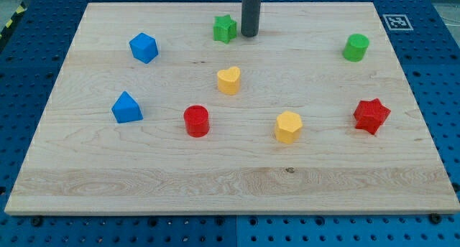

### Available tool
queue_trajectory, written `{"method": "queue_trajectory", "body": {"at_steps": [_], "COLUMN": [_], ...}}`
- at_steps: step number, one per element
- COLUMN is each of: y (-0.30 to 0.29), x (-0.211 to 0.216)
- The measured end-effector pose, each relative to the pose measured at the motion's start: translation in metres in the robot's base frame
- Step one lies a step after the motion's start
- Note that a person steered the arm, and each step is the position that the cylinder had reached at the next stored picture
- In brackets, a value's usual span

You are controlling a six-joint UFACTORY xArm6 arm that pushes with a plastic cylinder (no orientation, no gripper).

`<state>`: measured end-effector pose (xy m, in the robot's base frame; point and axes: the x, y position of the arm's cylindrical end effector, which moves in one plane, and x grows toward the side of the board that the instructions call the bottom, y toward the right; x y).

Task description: Move the green circle diagonal top left to the red star

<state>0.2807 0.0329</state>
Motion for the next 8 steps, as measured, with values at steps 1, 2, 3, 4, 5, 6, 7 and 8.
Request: {"method": "queue_trajectory", "body": {"at_steps": [1,2,3,4,5,6,7,8], "y": [0.009,0.003,-0.021,-0.043,-0.045,-0.006,0.066,0.159], "x": [0.033,0.063,0.041,0.013,0.016,0.056,0.085,0.093]}}
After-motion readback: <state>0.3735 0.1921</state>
